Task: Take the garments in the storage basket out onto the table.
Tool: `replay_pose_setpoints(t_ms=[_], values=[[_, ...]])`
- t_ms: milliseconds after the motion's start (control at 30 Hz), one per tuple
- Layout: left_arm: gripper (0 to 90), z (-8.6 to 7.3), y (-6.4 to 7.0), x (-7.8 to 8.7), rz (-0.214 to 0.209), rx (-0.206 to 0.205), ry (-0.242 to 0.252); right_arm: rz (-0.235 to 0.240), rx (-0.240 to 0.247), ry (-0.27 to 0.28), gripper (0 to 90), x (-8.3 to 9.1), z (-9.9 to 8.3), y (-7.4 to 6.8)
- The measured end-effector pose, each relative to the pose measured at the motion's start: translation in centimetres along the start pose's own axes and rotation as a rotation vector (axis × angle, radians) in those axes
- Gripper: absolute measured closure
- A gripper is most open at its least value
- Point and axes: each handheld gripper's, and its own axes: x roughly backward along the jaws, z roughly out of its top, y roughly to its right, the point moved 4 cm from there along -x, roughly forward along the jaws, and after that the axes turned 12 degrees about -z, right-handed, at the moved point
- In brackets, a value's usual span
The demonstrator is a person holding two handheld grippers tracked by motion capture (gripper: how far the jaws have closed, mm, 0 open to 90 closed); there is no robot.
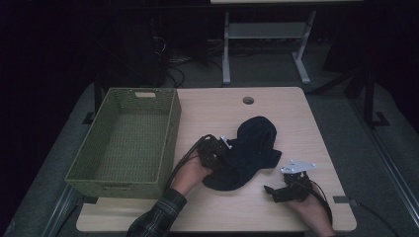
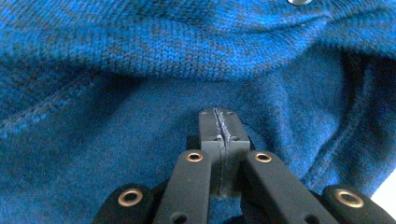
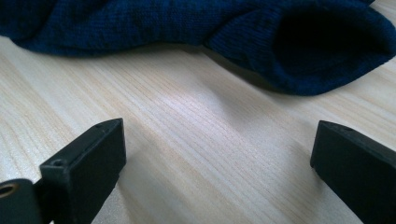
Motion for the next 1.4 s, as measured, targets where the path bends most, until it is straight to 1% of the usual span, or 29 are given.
replay_pose_setpoints(t_ms=[133, 200, 267, 300, 400, 500, 567, 633, 667, 767, 867, 900, 933, 1033, 1133, 1167, 1200, 1333, 1367, 1400], values=[[89.8, 0.2, 1.2, -0.6, -0.033, -0.017, 0.012, 0.0, 0.004, 0.005, 5.6, 0.1, -0.1, 0.2], [89.8, 0.4, 1.9, -1.0, -0.048, -0.033, 0.01, -0.012, -0.005, -0.02, 6.7, 0.4, -0.2, 0.6], [89.8, 0.7, 2.6, -1.4, -0.064, -0.054, 0.009, -0.015, -0.005, -0.027, 12.8, 0.8, -0.4, 1.2], [89.8, 0.7, 2.8, -1.5, -0.065, -0.057, 0.013, -0.021, -0.003, -0.02, 13.5, 1.1, -0.5, 1.6], [89.8, 1.2, 3.8, -2.1, -0.08, -0.083, 0.013, -0.025, -0.016, -0.004, 13.9, 1.6, -0.7, 2.2], [89.7, 1.7, 4.8, -2.7, -0.095, -0.108, 0.017, -0.027, -0.022, 0.001, 14.0, 1.7, -0.8, 2.6], [89.7, 1.9, 5.5, -3.1, -0.109, -0.128, 0.019, -0.028, -0.019, 0.0, 14.0, 1.7, -0.8, 2.8], [88.6, 1.9, 6.0, -3.3, -0.12, -0.137, 0.026, -0.025, -0.019, -0.005, 14.0, 1.6, -0.8, 2.7], [86.9, 1.9, 6.1, -3.1, -0.118, -0.148, 0.026, -0.023, -0.015, -0.005, 14.0, 1.6, -0.8, 2.7], [83.4, 1.7, 6.1, -2.1, -0.11, -0.147, 0.058, -0.022, -0.015, 0.0, 14.0, 1.6, -0.8, 2.7], [81.5, 1.1, 5.9, -0.3, -0.086, -0.141, 0.108, -0.02, -0.018, 0.01, 14.4, 1.8, -0.7, 2.8], [80.4, 0.9, 5.7, 0.2, -0.082, -0.137, 0.119, -0.017, -0.032, 0.013, 14.7, 1.9, -0.7, 2.9], [79.7, 0.8, 5.5, 0.9, -0.069, -0.135, 0.135, -0.015, -0.035, 0.018, 14.8, 2.0, -0.7, 2.9], [75.3, 0.8, 4.8, 2.4, -0.042, -0.128, 0.17, -0.011, -0.048, 0.023, 15.9, 2.1, -0.6, 3.0], [71.9, 1.4, 4.4, 3.5, -0.02, -0.132, 0.203, -0.01, -0.043, 0.036, 16.9, 2.2, -0.5, 3.0], [71.7, 1.7, 4.4, 3.9, -0.018, -0.136, 0.22, -0.01, -0.044, 0.04, 18.1, 2.3, -0.4, 3.0], [70.8, 2.1, 4.3, 4.2, -0.016, -0.14, 0.229, -0.005, -0.049, 0.043, 21.2, 2.4, -0.4, 3.0], [68.3, 3.8, 4.2, 4.7, -0.006, -0.157, 0.261, 0.022, -0.072, 0.07, 26.0, 2.7, -0.1, 3.1], [68.0, 4.3, 4.1, 4.8, -0.006, -0.167, 0.262, 0.023, -0.079, 0.075, 27.0, 2.8, -0.1, 3.2], [67.5, 4.8, 4.2, 4.9, -0.006, -0.167, 0.272, 0.023, -0.08, 0.085, 28.8, 2.9, 0.0, 3.2]])
